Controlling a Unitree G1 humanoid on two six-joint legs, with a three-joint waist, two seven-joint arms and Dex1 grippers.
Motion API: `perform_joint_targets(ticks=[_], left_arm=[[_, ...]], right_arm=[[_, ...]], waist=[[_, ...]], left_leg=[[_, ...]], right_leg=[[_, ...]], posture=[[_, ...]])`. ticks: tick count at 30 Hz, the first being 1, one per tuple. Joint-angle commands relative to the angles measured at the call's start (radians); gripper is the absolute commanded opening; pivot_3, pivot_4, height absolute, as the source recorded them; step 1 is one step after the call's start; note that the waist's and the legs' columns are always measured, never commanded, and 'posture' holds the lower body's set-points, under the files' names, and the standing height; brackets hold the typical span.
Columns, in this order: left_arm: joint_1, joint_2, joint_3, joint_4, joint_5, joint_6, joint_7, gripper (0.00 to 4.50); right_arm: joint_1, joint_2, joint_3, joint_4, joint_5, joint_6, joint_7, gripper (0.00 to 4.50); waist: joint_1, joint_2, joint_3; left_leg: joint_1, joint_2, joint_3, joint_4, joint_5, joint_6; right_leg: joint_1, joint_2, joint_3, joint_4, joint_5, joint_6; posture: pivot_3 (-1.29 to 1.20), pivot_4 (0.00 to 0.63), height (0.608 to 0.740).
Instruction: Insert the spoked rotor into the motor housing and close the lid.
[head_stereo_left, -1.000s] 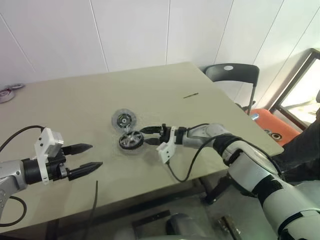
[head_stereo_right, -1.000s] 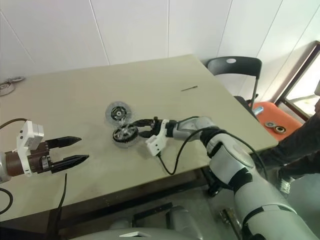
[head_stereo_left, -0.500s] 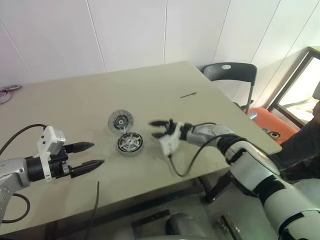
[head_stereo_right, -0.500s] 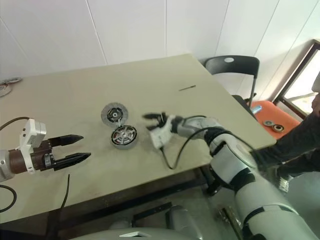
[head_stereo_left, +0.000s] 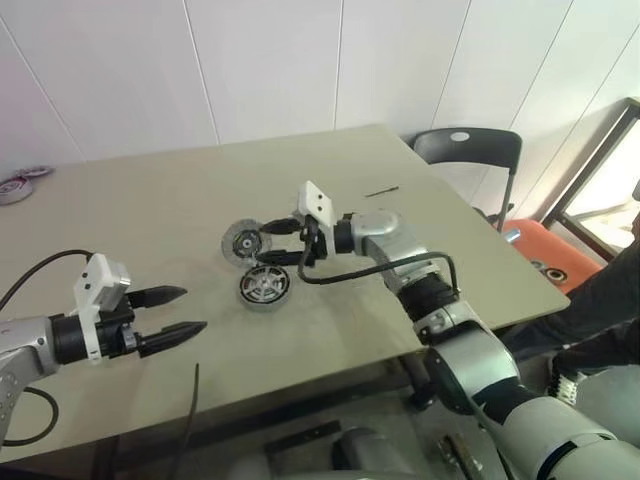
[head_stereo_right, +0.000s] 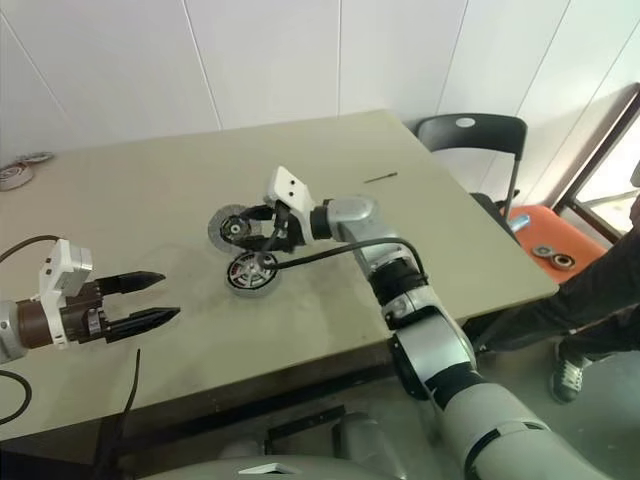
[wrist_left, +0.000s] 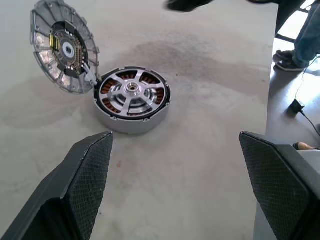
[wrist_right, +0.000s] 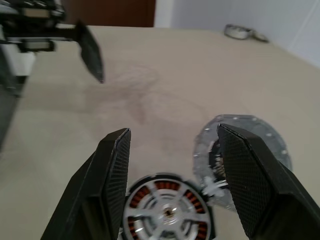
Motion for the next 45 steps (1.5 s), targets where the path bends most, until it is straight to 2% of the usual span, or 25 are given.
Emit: perform_joint_targets(ticks=[1,5,8,11,15,17,18,21,25,31,45], left_arm=[[0.001,0.032,0.025,0.017,0.023,-0.025,-0.020,4.33],[-0.006,0.033,0.023,0.028,0.025,-0.030,-0.026,4.33],[-0.017,0.026,0.015,0.011,0.012,-0.022,-0.017,4.33],[-0.012,0.026,0.016,-0.005,0.009,-0.019,-0.016,4.33],[0.001,0.032,0.033,-0.009,0.011,-0.017,-0.019,4.33],[0.005,0.029,0.034,-0.013,0.010,-0.016,-0.015,4.33],[0.006,0.027,0.033,-0.018,0.009,-0.014,-0.011,4.33],[0.010,0.020,0.032,-0.032,0.004,-0.008,-0.001,4.33],[0.017,0.017,0.039,-0.040,-0.002,-0.004,0.005,4.33],[0.024,0.006,0.038,-0.050,-0.007,-0.003,0.017,4.33],[0.021,0.002,0.032,-0.048,-0.016,-0.007,0.031,4.33]], right_arm=[[-0.023,-0.020,0.018,-0.079,0.038,0.111,0.065,2.88],[-0.042,-0.025,0.062,-0.093,0.061,0.219,0.158,2.88],[-0.069,0.018,0.085,0.017,0.027,0.192,0.153,2.88],[-0.093,0.055,0.089,0.123,-0.001,0.140,0.127,2.32],[-0.116,0.099,0.093,0.229,-0.032,0.067,0.110,0.90],[-0.141,0.132,0.081,0.324,-0.056,0.006,0.050,0.19],[-0.157,0.146,0.072,0.375,-0.066,-0.017,0.023,0.03],[-0.201,0.181,0.048,0.495,-0.087,-0.069,-0.051,0.03],[-0.222,0.201,0.033,0.560,-0.110,-0.128,-0.066,0.03],[-0.230,0.209,0.014,0.648,-0.164,-0.214,-0.184,0.03],[-0.118,0.196,0.056,0.698,-0.306,-0.313,-0.243,0.03]], waist=[[-0.001,0.000,0.000],[-0.003,-0.001,0.000],[-0.004,-0.001,-0.001],[-0.006,-0.001,0.000],[-0.004,0.000,0.000],[-0.006,0.000,0.000],[-0.006,0.000,0.000],[-0.008,0.000,0.000],[-0.007,0.000,0.000],[-0.008,0.000,0.000],[-0.008,0.000,0.000]], left_leg=[[0.000,0.000,0.000,0.000,0.000,0.000],[-0.002,0.000,0.001,0.000,0.000,0.000],[-0.003,0.000,0.001,-0.001,0.000,0.000],[-0.003,0.000,0.002,-0.001,0.000,0.000],[-0.004,0.000,0.002,-0.001,0.000,0.000],[-0.004,0.000,0.002,-0.001,0.000,0.000],[-0.004,0.000,0.002,-0.001,0.000,0.000],[-0.004,0.000,0.002,-0.001,0.000,0.000],[-0.005,0.000,0.002,-0.001,0.000,0.000],[-0.005,0.000,0.002,-0.001,0.000,0.000],[-0.002,0.000,0.002,-0.001,0.000,0.000]], right_leg=[[0.000,0.000,0.000,0.000,0.000,0.000],[-0.003,0.001,0.000,0.000,0.000,0.000],[-0.005,0.001,0.000,0.001,0.000,0.000],[-0.005,0.001,0.000,0.001,0.001,0.001],[-0.006,0.001,0.000,0.001,0.001,0.001],[-0.006,0.001,0.000,0.001,0.001,0.001],[-0.006,0.001,0.000,0.001,0.001,0.001],[-0.006,0.001,0.001,0.001,0.002,-0.001],[-0.006,0.001,0.002,0.001,0.003,0.000],[-0.006,0.001,0.002,0.001,0.003,0.000],[-0.005,0.001,0.002,0.001,0.002,0.001]], posture=[[0.00,0.000,0.740],[0.00,0.000,0.740],[0.00,0.000,0.740],[0.00,0.000,0.740],[0.00,0.000,0.740],[0.00,0.000,0.740],[0.00,0.000,0.740],[0.00,0.000,0.740],[0.00,0.000,0.740],[0.00,0.000,0.740],[0.00,0.000,0.740]])
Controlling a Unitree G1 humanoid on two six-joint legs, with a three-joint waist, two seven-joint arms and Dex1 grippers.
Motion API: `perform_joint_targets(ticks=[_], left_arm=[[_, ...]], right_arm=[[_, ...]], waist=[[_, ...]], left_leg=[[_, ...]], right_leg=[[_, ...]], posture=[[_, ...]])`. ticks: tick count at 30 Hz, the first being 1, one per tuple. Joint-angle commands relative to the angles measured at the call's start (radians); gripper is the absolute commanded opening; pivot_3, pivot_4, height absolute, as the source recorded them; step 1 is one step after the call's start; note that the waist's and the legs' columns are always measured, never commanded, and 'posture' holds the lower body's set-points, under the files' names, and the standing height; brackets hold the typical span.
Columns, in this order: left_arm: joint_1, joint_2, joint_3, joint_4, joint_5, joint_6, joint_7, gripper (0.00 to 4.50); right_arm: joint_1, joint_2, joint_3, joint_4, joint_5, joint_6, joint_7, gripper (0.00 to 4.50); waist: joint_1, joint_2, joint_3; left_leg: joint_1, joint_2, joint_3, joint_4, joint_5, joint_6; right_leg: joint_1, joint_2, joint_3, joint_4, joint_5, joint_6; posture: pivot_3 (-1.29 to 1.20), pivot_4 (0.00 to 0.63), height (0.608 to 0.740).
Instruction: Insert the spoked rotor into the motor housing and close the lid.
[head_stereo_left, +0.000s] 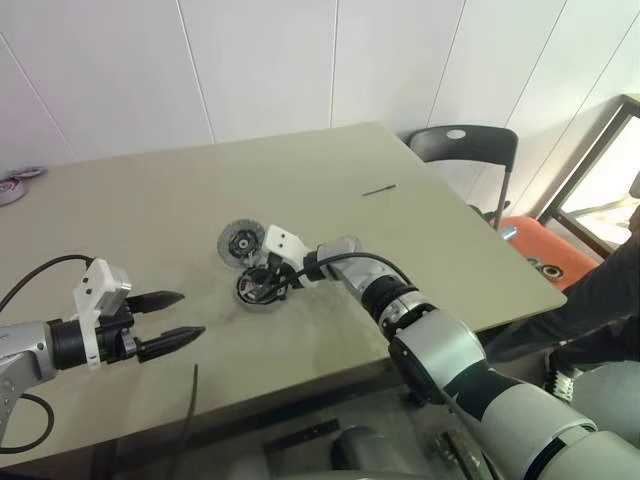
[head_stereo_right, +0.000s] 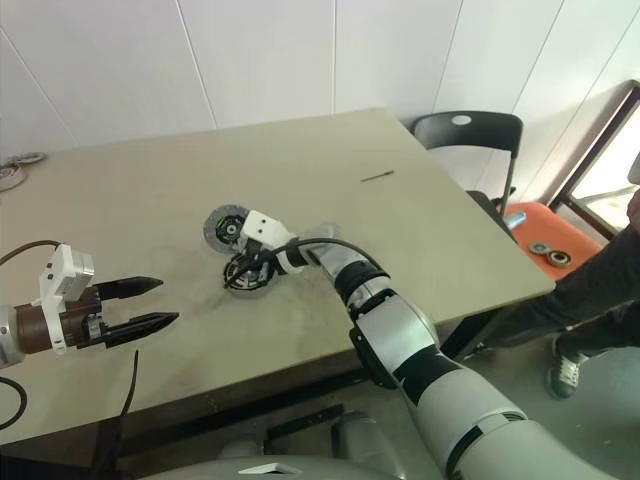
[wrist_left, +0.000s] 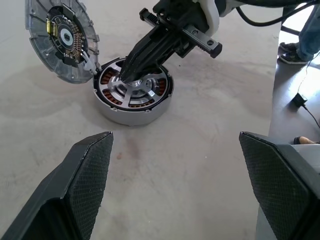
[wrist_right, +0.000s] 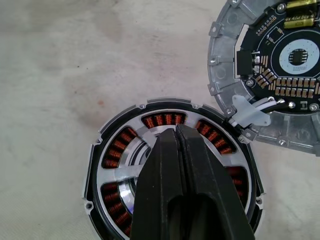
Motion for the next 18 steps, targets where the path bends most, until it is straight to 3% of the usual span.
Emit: perform_joint_targets(ticks=[1,9,13,18], left_arm=[[-0.017,0.003,0.027,-0.018,-0.013,-0.009,0.001,4.33],[-0.023,0.004,0.024,-0.014,-0.015,-0.010,0.000,4.33],[-0.030,0.003,0.020,-0.009,-0.014,-0.012,-0.002,4.33],[-0.032,-0.001,0.015,0.002,-0.006,-0.017,-0.005,4.33]], right_arm=[[0.039,-0.006,0.025,0.017,-0.052,-0.012,-0.013,0.03],[-0.010,0.010,-0.064,0.000,0.019,0.050,0.019,0.03],[-0.088,0.021,-0.168,-0.048,0.137,0.165,0.148,0.03],[-0.112,-0.002,-0.162,-0.171,0.173,0.220,0.321,0.03]], waist=[[0.000,0.000,0.000],[0.000,0.000,0.000],[0.001,0.000,0.000],[0.001,0.001,0.000]], left_leg=[[0.001,0.000,0.000,0.000,0.000,0.000],[0.003,0.000,0.000,0.001,0.000,0.000],[0.001,0.000,-0.001,0.001,0.000,0.000],[0.000,0.000,-0.001,-0.001,0.000,0.000]], right_leg=[[0.001,0.000,0.000,0.000,0.000,0.000],[0.004,0.000,0.000,0.000,-0.002,-0.001],[0.002,0.000,0.000,0.000,-0.001,-0.001],[0.000,0.000,-0.001,0.000,0.001,0.001]], posture=[[0.00,0.000,0.740],[0.00,0.000,0.740],[0.00,0.000,0.740],[0.00,0.000,0.740]])
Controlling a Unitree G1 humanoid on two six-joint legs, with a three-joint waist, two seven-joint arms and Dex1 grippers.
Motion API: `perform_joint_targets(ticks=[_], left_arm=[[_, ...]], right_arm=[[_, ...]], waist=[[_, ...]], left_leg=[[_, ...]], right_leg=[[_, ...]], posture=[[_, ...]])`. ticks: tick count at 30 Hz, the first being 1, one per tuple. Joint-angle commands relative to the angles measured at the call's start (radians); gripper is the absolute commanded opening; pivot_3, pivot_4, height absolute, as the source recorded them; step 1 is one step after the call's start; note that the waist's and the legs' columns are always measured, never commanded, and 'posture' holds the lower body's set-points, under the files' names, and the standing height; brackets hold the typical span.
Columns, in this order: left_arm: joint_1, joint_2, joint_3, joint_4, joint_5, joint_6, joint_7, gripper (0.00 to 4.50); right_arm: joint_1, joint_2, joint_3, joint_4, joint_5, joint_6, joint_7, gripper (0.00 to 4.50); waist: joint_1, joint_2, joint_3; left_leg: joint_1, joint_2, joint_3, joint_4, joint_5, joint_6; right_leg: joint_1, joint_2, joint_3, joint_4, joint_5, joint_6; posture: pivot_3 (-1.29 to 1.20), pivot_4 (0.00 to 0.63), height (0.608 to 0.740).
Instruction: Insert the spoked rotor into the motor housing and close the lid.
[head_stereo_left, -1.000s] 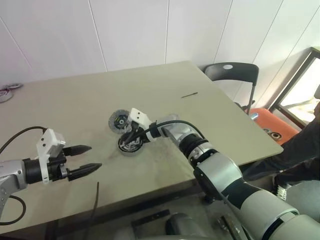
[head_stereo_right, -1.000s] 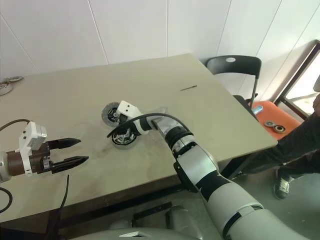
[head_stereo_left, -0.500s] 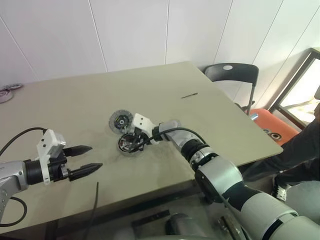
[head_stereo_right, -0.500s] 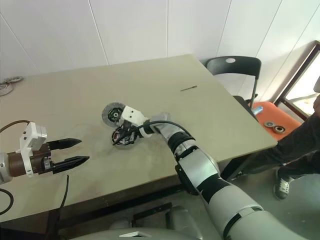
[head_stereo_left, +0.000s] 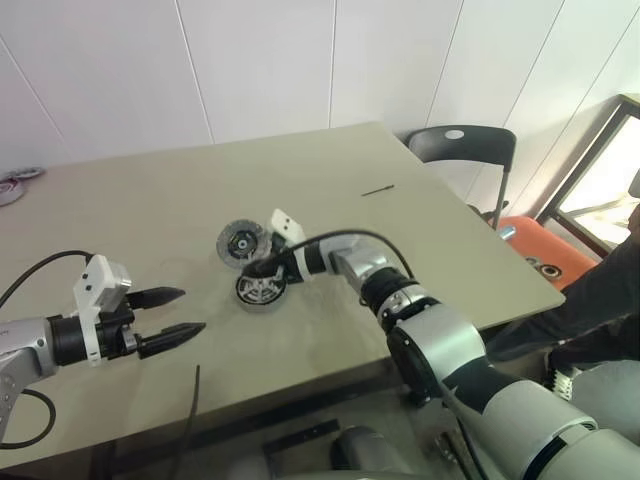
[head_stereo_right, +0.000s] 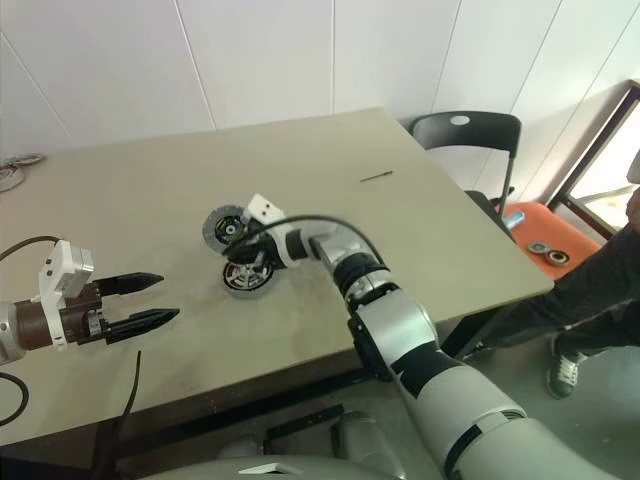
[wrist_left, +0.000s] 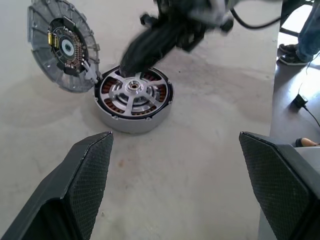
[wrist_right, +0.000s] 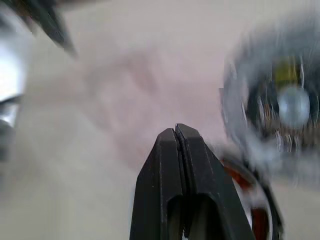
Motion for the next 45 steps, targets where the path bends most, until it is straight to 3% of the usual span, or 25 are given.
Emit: perform_joint_targets(ticks=[1,4,11,19,29,32,39,45], left_arm=[[-0.013,-0.003,0.013,0.002,-0.003,-0.018,-0.002,4.33],[-0.019,-0.011,0.007,0.005,0.000,-0.023,0.005,4.33],[-0.018,-0.050,0.003,0.003,0.016,-0.046,0.035,4.33],[0.009,-0.055,0.016,-0.007,0.031,-0.064,0.041,4.33],[0.103,-0.066,0.097,-0.064,0.013,-0.056,0.060,4.33],[0.125,-0.070,0.116,-0.084,0.007,-0.049,0.067,4.33],[0.140,-0.090,0.114,-0.114,0.002,-0.047,0.090,4.33],[0.155,-0.110,0.105,-0.135,0.007,-0.052,0.101,4.33]], right_arm=[[-0.027,-0.015,0.003,-0.111,0.031,0.018,0.093,0.03],[-0.016,-0.043,0.023,-0.150,0.005,-0.015,0.095,0.03],[-0.022,-0.104,0.043,-0.102,-0.076,-0.257,-0.104,0.03],[-0.007,-0.131,0.083,-0.035,-0.152,-0.470,-0.217,0.03],[-0.012,-0.188,0.184,0.008,-0.263,-0.676,-0.165,0.03],[-0.014,-0.259,0.288,-0.007,-0.373,-0.894,-0.162,0.03],[-0.112,-0.321,0.447,-0.010,-0.591,-1.314,-0.407,0.03],[-0.239,-0.325,0.609,-0.017,-0.917,-1.395,-0.864,0.03]], waist=[[0.001,0.000,0.000],[0.003,0.000,0.000],[0.000,-0.001,-0.001],[-0.001,-0.003,-0.002],[0.000,-0.003,-0.002],[0.002,-0.003,-0.002],[-0.010,-0.002,-0.001],[-0.024,-0.002,-0.001]], left_leg=[[0.000,0.000,0.000,0.000,0.000,0.000],[0.000,0.000,0.000,-0.001,0.000,0.000],[-0.001,-0.001,0.001,0.000,0.000,0.000],[-0.001,0.000,0.001,-0.001,0.000,0.000],[-0.001,0.000,0.002,-0.001,0.000,0.000],[0.000,0.000,0.002,-0.001,0.000,0.000],[0.001,0.000,0.003,0.000,0.000,0.000],[0.001,0.000,0.002,0.000,0.000,0.000]], right_leg=[[0.000,0.000,0.000,0.000,0.000,0.000],[-0.001,0.000,0.000,0.000,0.000,0.000],[-0.001,-0.001,0.001,0.000,-0.001,-0.001],[-0.002,0.000,0.001,0.000,0.000,-0.001],[-0.002,-0.001,0.002,0.000,0.000,-0.002],[-0.001,-0.001,0.002,0.000,-0.001,-0.004],[-0.002,-0.001,0.005,0.001,-0.002,-0.005],[-0.003,-0.001,0.006,0.002,-0.002,-0.006]], posture=[[0.00,0.000,0.740],[0.00,0.000,0.740],[0.00,0.000,0.740],[0.00,0.000,0.740],[0.00,0.000,0.740],[0.00,0.000,0.740],[0.00,0.000,0.740],[0.00,0.000,0.740]])
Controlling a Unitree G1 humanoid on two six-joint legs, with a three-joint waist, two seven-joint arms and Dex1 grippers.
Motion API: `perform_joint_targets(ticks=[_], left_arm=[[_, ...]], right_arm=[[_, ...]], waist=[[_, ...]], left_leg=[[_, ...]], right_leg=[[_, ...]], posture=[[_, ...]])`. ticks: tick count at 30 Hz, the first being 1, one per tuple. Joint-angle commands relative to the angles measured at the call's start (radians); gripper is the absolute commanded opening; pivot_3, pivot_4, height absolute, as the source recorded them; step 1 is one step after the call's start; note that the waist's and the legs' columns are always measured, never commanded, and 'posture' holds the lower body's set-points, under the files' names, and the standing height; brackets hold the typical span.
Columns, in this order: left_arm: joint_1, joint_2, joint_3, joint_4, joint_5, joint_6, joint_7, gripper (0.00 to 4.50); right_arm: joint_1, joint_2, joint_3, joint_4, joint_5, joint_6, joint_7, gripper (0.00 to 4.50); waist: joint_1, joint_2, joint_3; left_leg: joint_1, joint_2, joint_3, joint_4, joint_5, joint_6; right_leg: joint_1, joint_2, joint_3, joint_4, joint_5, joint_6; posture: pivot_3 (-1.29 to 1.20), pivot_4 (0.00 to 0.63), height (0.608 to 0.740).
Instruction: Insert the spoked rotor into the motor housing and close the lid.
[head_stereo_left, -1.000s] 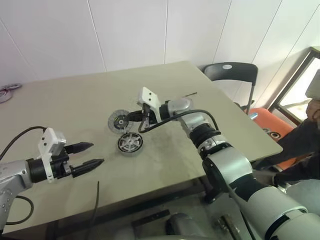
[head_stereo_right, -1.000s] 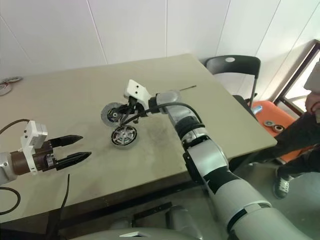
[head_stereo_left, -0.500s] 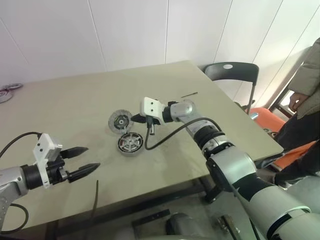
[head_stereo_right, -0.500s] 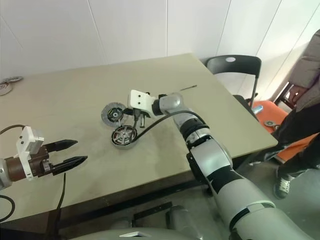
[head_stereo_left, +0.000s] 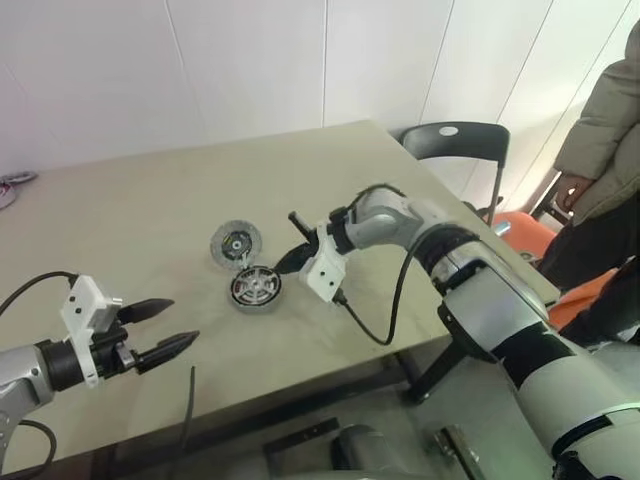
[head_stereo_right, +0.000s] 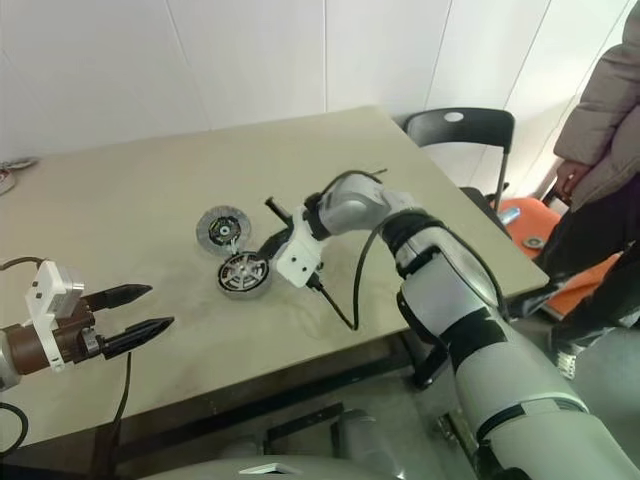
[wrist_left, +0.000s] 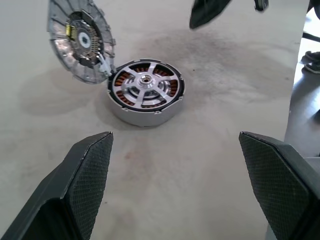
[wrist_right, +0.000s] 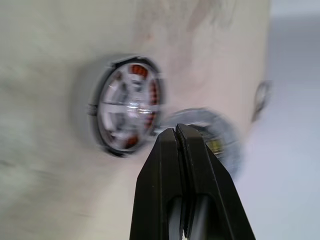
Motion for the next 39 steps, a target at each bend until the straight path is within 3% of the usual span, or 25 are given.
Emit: perform_joint_targets(ticks=[1,7,12,18,25,28,33,36,39], left_arm=[[0.000,0.000,0.014,-0.026,-0.007,-0.015,0.005,4.33],[0.000,0.029,0.008,-0.029,0.012,-0.019,-0.013,4.33],[-0.016,0.042,0.007,-0.029,0.008,-0.010,-0.013,4.33],[-0.005,0.027,0.006,-0.036,0.004,-0.014,-0.008,4.33],[-0.021,0.020,-0.007,-0.023,0.006,-0.018,-0.002,4.33],[-0.029,0.014,-0.016,-0.022,0.006,-0.019,0.003,4.33],[-0.031,0.003,-0.025,-0.025,0.006,-0.021,0.010,4.33],[-0.031,-0.001,-0.026,-0.026,0.003,-0.020,0.015,4.33],[-0.032,-0.004,-0.032,-0.028,0.003,-0.020,0.020,4.33]], right_arm=[[-0.075,-0.002,0.104,-0.028,-0.200,-0.007,-0.297,0.03],[-0.150,0.036,0.407,-0.003,-0.565,0.140,-0.865,0.03],[-0.168,0.100,0.592,0.075,-0.732,0.295,-1.161,0.03],[-0.201,0.113,0.668,0.098,-0.767,0.277,-1.329,0.03],[-0.234,0.112,0.721,0.101,-0.784,0.227,-1.363,0.03],[-0.255,0.112,0.670,0.122,-0.725,0.168,-1.304,0.03],[-0.249,0.107,0.494,0.205,-0.506,0.032,-0.926,0.03],[-0.216,0.117,0.305,0.303,-0.296,-0.038,-0.479,0.03],[-0.172,0.152,0.002,0.370,-0.006,0.031,0.169,0.03]], waist=[[0.000,0.000,0.000],[0.000,-0.001,0.000],[0.000,-0.001,0.000],[0.000,-0.001,-0.001],[-0.001,-0.001,-0.001],[-0.001,-0.001,-0.001],[-0.001,-0.002,-0.001],[-0.001,-0.002,-0.001],[-0.001,-0.001,0.000]], left_leg=[[0.000,0.000,0.000,0.000,0.000,0.000],[-0.002,-0.002,0.002,0.000,0.000,0.000],[-0.003,-0.002,0.002,0.000,0.000,0.000],[-0.004,-0.003,0.002,0.000,0.000,0.000],[-0.003,-0.003,0.002,0.000,0.000,0.000],[-0.003,-0.003,0.002,0.000,0.000,0.000],[-0.002,-0.003,0.001,0.000,0.000,0.000],[-0.001,-0.003,0.001,0.000,0.000,0.000],[0.003,-0.001,-0.001,0.001,0.000,0.000]], right_leg=[[0.000,0.000,0.000,0.000,0.000,0.000],[-0.004,-0.003,0.003,0.000,0.000,0.000],[-0.005,-0.002,0.004,0.000,0.000,0.000],[-0.005,-0.002,0.004,0.001,0.000,0.000],[-0.005,-0.001,0.004,0.002,0.000,0.000],[-0.005,-0.002,0.004,0.001,0.000,0.000],[-0.003,-0.001,0.003,0.001,0.000,0.001],[-0.002,-0.001,0.002,0.001,0.000,0.001],[0.006,0.000,-0.002,-0.001,0.002,0.004]], posture=[[0.00,0.000,0.740],[0.00,0.000,0.740],[0.00,0.000,0.740],[0.00,0.000,0.740],[0.00,0.000,0.740],[0.00,0.000,0.740],[0.00,0.000,0.740],[0.00,0.000,0.740],[0.00,0.000,0.740]])
